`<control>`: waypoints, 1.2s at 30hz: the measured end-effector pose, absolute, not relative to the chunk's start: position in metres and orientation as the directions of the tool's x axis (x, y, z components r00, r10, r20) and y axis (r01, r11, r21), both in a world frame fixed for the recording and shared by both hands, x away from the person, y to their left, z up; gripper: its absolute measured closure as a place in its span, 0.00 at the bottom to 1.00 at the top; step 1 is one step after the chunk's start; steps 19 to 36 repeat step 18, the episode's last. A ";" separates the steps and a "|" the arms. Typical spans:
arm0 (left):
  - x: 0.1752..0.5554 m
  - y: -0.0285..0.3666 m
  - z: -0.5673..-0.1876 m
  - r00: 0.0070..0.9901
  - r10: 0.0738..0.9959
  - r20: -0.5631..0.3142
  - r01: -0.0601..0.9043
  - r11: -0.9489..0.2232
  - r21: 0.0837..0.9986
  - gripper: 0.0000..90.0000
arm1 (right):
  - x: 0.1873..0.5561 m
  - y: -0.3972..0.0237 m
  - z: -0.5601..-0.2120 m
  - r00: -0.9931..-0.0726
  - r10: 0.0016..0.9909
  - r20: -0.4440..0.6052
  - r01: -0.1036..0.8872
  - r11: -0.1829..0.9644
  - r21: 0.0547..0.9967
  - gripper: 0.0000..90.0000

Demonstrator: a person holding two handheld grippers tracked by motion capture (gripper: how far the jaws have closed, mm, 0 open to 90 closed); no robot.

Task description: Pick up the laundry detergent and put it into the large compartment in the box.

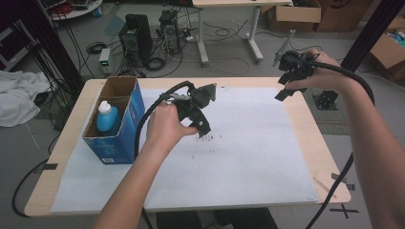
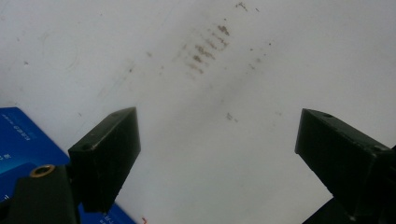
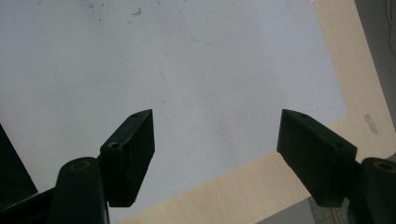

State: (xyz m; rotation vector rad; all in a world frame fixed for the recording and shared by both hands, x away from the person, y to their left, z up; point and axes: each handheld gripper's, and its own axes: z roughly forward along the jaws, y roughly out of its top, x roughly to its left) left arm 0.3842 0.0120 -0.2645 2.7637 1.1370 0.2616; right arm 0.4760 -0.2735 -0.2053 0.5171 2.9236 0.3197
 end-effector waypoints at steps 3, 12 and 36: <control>0.384 0.011 -0.265 0.701 0.704 0.114 0.679 -0.708 0.197 0.17 | 0.476 -0.274 -0.206 -0.928 0.354 -0.115 0.321 0.917 0.235 0.31; 0.384 0.015 -0.264 0.695 0.707 0.130 0.681 -0.705 0.198 0.17 | 0.475 -0.276 -0.207 -0.927 0.357 -0.113 0.325 0.917 0.233 0.31; 0.384 0.015 -0.264 0.695 0.707 0.133 0.680 -0.706 0.197 0.16 | 0.475 -0.276 -0.208 -0.928 0.356 -0.107 0.325 0.917 0.230 0.31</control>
